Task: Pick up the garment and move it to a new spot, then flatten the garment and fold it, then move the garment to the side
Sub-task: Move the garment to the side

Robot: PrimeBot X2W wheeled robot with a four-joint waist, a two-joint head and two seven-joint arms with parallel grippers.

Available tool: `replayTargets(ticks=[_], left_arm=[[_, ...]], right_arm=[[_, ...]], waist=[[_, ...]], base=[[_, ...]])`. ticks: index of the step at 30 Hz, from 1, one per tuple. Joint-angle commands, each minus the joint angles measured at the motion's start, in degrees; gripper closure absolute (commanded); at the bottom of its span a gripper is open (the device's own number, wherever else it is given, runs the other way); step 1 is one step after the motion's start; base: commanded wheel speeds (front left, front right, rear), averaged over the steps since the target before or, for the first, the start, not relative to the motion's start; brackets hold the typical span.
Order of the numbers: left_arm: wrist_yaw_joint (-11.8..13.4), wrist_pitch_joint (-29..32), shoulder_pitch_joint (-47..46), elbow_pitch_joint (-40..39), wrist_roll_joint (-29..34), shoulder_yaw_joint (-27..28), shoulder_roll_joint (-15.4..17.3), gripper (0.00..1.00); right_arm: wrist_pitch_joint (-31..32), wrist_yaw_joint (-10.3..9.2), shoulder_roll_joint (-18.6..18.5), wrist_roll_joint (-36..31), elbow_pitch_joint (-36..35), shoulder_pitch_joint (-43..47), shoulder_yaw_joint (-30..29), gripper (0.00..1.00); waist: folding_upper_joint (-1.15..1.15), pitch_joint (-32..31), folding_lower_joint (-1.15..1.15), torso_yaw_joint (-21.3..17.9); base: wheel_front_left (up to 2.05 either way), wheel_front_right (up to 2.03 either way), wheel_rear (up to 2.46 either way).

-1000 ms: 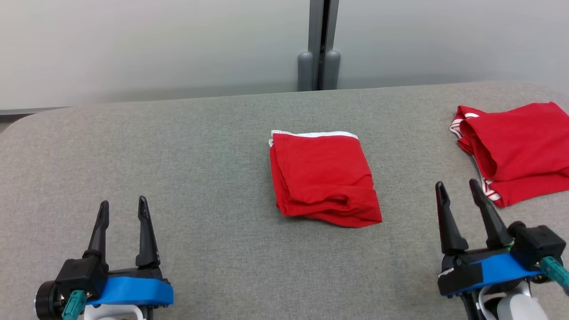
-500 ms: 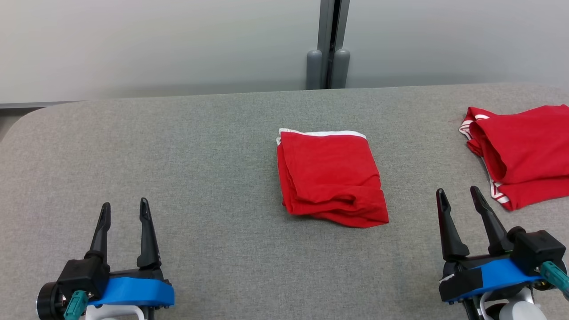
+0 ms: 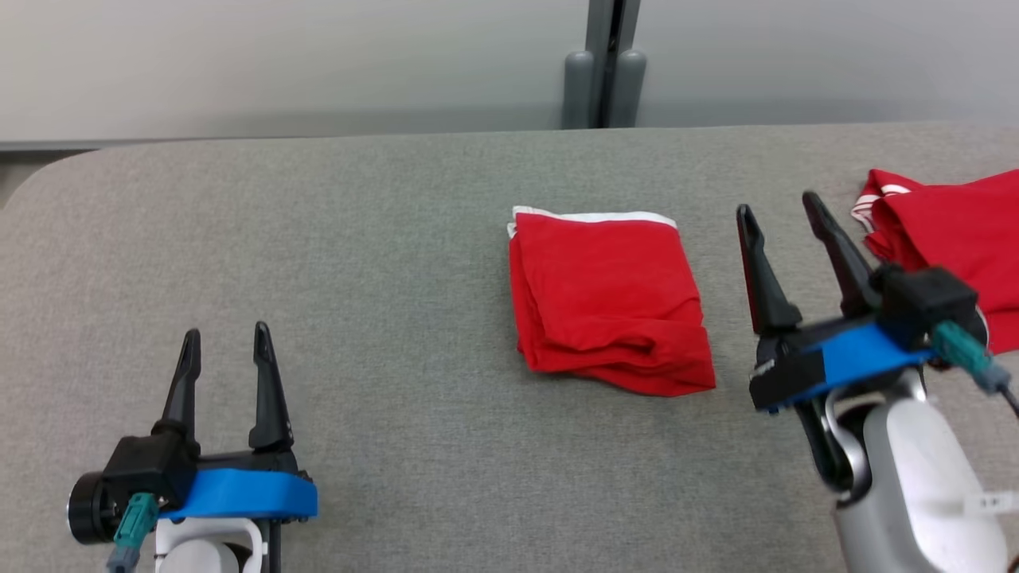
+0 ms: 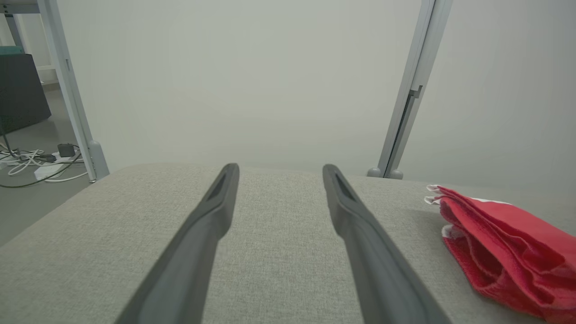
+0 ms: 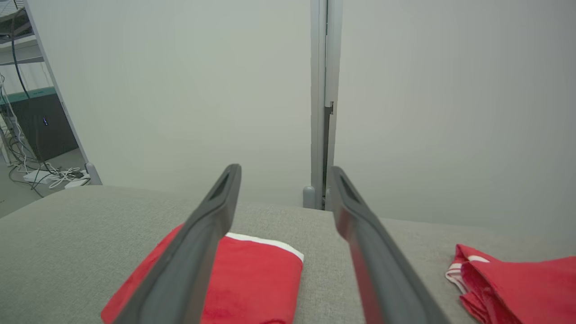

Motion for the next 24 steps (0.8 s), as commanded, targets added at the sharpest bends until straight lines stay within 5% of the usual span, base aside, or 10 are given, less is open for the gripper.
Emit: replayTargets(ticks=[1,12,24], left_arm=[[-0.15,-0.25,-1.25,0.13,-0.14,-0.07,0.0,0.0],[0.24,-0.25,-4.34,0.75,-1.63,-2.34,-0.07,0.0],[1.3,-0.25,-4.64,0.99,-2.74,-3.38,-0.09,0.0]], right_arm=[[0.57,0.01,-0.45,-0.15,1.91,-2.95,0.03,0.0],[1.46,0.01,-3.56,-0.86,22.84,-11.35,-0.12,0.0],[-1.28,0.01,-2.76,-0.48,39.52,-13.18,1.67,0.0]], waist=[[0.0,1.1,0.0,1.11],[0.0,5.21,0.0,6.16],[0.0,5.93,0.0,7.8]], base=[[0.0,0.0,0.0],[0.0,0.0,0.0],[0.0,0.0,0.0]])
